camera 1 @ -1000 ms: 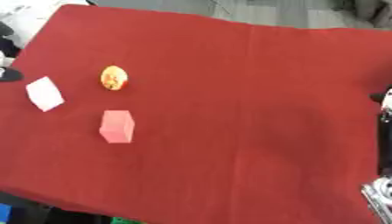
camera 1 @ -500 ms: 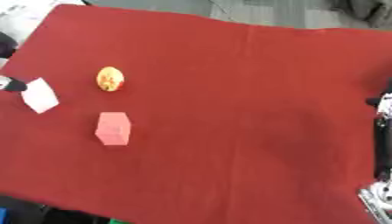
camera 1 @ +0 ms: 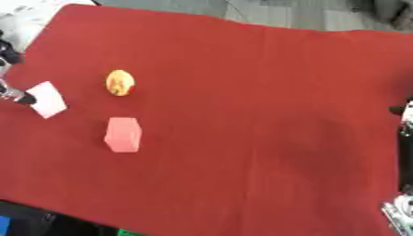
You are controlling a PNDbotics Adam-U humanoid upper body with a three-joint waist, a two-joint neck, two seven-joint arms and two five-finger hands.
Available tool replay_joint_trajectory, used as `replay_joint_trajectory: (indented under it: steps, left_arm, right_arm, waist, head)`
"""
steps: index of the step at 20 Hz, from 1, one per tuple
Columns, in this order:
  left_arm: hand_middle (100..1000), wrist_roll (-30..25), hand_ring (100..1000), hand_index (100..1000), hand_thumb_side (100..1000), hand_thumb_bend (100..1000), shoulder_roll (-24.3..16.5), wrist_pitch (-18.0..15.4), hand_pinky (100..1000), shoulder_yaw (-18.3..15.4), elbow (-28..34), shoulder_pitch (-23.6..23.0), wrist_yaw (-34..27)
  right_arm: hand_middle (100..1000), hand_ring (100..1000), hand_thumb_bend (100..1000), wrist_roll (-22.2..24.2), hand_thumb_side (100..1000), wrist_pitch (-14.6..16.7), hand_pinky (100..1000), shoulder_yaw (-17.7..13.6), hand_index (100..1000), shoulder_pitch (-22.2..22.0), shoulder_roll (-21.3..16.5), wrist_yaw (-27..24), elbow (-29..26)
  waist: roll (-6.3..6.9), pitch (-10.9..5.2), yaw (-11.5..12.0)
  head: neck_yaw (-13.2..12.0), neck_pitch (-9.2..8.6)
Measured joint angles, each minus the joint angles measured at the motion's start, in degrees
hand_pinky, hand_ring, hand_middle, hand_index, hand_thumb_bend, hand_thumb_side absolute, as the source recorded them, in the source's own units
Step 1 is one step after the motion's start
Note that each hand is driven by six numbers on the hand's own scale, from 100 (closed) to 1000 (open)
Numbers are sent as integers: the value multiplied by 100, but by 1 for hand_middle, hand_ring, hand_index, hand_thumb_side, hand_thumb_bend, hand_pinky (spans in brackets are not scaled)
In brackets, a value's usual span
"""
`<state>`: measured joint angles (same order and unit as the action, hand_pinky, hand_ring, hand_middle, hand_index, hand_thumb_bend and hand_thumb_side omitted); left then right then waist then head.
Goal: Pick up the objects with one hand, pass them to the other hand, and then place them into the box on the other side of the table.
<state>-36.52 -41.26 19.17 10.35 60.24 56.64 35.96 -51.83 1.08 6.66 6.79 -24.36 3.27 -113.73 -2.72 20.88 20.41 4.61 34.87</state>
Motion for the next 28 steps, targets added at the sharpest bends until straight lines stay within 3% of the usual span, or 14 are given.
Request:
replay_joint_trajectory:
  steps: [7, 17, 22, 28]
  left_arm:
    - [824, 350, 923, 823, 102, 615, 316, -74, 961, -78, -547, 33, 527]
    - [819, 817, 919, 810, 100, 490, 599, -148, 958, -162, -946, 50, 697]
    - [813, 911, 916, 745, 100, 392, 648, -131, 956, -173, -1029, 51, 677]
    - [739, 878, 868, 591, 100, 286, 667, -167, 928, -171, -1058, 90, 691]
  right_arm:
    - [875, 573, 100, -1, 777, -25, 715, 52, 741, 18, 37, 0, 0]
    - [875, 573, 100, -4, 781, -37, 715, 120, 742, 56, 43, -1, 0]
    - [876, 573, 100, -12, 782, -62, 717, 152, 743, 63, 44, -2, 0]
    - [876, 574, 100, -7, 781, -68, 717, 155, 743, 73, 45, -2, 0]
  waist:
    - [-21, 15, -33]
    - [-49, 67, -86]
    - [-54, 72, -100]
    - [-53, 73, -100]
  head:
    - [-48, -2]
    - [-98, -31]
    - [-108, -32]
    - [-123, -32]
